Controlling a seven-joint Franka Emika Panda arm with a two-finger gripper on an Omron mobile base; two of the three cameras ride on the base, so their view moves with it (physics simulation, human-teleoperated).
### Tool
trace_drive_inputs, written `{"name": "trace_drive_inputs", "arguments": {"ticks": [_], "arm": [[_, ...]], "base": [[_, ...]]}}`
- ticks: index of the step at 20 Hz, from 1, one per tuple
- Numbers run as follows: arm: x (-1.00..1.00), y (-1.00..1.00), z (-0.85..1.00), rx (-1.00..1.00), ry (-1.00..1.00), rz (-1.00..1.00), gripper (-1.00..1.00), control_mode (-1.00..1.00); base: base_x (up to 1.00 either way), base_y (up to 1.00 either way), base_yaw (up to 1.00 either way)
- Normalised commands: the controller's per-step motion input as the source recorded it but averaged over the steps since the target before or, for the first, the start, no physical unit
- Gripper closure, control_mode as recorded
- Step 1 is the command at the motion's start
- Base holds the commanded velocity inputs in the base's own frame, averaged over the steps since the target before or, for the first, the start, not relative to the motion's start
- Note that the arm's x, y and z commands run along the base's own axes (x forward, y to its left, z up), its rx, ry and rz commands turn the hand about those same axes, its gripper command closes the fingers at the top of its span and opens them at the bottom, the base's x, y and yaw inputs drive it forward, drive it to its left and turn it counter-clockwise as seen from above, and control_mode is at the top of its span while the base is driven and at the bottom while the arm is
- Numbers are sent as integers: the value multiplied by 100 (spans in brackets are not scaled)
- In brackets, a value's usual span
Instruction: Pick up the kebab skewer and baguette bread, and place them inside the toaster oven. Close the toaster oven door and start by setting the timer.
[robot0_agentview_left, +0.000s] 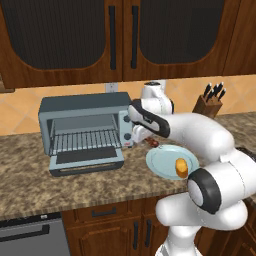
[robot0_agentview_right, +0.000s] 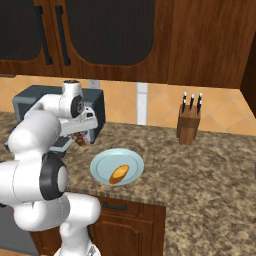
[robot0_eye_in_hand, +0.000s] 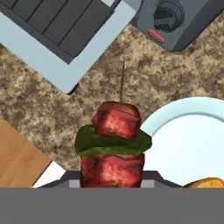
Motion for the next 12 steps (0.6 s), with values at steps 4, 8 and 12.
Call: {"name": "trace_drive_inputs", "arguments": {"ticks": [4, 8, 12], "arm": [[1, 96, 47, 0, -6, 51, 100, -100], [0, 81, 16, 0, -19, 63, 100, -100], [-28, 38, 8, -2, -30, 34, 100, -100]], "base": [[0, 0, 0], [0, 0, 0], [0, 0, 0]]}}
